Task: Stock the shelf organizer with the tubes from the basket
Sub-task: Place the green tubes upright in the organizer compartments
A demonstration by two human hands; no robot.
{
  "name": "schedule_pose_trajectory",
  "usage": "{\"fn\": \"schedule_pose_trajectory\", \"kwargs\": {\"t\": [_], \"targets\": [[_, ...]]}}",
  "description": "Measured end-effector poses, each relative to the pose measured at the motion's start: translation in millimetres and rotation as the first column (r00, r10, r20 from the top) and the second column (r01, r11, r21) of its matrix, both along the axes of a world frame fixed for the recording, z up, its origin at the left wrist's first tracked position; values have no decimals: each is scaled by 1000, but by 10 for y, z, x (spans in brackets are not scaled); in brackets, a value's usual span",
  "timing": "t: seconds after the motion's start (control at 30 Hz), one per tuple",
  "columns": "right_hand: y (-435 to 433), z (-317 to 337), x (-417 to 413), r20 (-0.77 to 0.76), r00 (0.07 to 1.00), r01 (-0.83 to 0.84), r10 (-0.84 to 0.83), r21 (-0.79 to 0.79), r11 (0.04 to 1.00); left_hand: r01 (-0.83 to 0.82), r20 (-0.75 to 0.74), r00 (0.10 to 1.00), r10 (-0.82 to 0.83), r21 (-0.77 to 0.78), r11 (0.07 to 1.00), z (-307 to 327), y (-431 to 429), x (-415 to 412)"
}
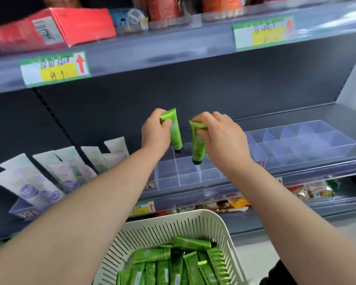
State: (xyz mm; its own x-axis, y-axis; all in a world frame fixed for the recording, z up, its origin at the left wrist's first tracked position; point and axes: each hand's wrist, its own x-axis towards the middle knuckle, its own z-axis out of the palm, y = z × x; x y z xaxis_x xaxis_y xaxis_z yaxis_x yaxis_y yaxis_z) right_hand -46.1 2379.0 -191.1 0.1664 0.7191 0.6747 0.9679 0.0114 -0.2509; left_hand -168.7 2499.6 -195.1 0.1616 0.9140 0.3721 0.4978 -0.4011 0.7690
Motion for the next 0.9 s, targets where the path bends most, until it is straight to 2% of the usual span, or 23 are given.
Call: {"fn": "schedule_pose_trajectory", "kwargs": {"t": [0.23,0.33,0.47,0.53,0.6,0.67,0.73,0.8,0.9], "targets": [[86,-45,119,12,999,-38,38,-1,999,143,-302,939,-164,-89,986,-218,271,145],[137,-51,140,14,998,-56,56,21,998,121,-333,932,-145,-91,988,-237,342,133],[272,-22,108,8,999,-43,43,1,999,167,-361,921,-146,29,986,-171,363,18],[378,15,72,10,999,-32,31,15,999,173,-441,891,-108,109,979,-93,337,-55],[499,57,38,23,999,-23,22,24,999,155,-565,824,-38,159,975,-11,289,-123],[620,83,12,42,999,-2,2,-2,1000,166,-674,739,16,205,965,30,242,-191],[724,72,-16,46,999,8,-6,-59,998,189,-722,691,41,236,953,36,209,-256],[797,25,-48,47,999,13,-7,-126,992,201,-733,679,40,238,950,30,182,-304],[881,-89,-84,128,992,48,-18,-229,972,199,-726,688,22,218,955,29,152,-340]]}}
